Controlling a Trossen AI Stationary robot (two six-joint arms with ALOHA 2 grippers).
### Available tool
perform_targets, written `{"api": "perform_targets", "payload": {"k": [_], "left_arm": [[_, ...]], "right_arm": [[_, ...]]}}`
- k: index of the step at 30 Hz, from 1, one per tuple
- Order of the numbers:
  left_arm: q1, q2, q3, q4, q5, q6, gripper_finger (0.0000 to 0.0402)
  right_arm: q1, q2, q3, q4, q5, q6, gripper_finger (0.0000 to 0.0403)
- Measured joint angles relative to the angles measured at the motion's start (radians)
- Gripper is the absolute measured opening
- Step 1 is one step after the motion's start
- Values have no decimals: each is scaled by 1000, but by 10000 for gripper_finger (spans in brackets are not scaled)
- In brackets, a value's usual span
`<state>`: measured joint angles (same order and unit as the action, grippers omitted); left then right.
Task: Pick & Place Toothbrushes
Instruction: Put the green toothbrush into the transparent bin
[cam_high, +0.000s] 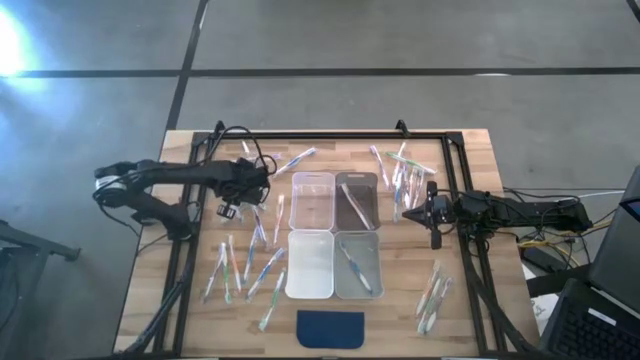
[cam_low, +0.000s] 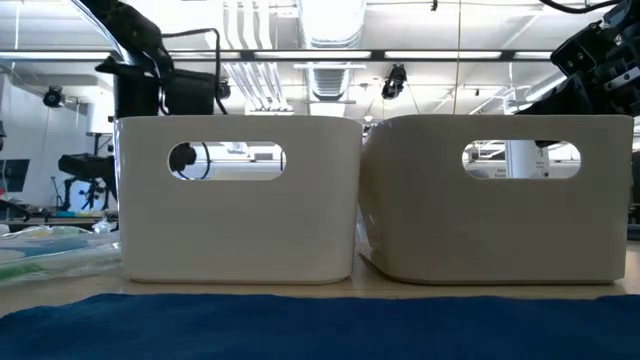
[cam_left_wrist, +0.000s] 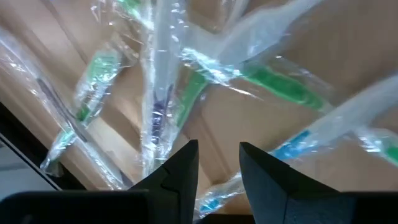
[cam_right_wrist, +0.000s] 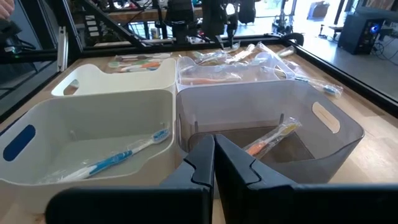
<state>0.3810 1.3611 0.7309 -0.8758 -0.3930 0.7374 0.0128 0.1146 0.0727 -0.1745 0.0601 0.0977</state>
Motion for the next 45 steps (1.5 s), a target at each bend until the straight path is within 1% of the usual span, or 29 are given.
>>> {"api": "perform_targets", "payload": {"k": [3, 10, 17, 21, 26, 32, 38, 41, 45], "left_arm": [[27, 25, 19, 13, 3, 51, 122], [70, 108, 58, 14, 45, 89, 122], [81, 190, 70, 38, 43, 115, 122], [89, 212, 70, 94, 10, 151, 122], [91, 207, 76, 104, -1, 153, 122], [92, 207, 78, 112, -2, 193, 122], [92, 206, 79, 132, -48, 232, 122], [92, 206, 81, 154, -46, 239, 122], [100, 207, 81, 174, -32, 284, 122]], "right_arm": [[0, 0, 0, 0, 0, 3, 8], [0, 0, 0, 0, 0, 4, 8], [0, 0, 0, 0, 0, 4, 8], [0, 0, 0, 0, 0, 0, 8], [0, 0, 0, 0, 0, 1, 8], [0, 0, 0, 0, 0, 3, 8], [0, 0, 0, 0, 0, 3, 8], [0, 0, 0, 0, 0, 0, 8], [0, 0, 0, 0, 0, 1, 8]]}}
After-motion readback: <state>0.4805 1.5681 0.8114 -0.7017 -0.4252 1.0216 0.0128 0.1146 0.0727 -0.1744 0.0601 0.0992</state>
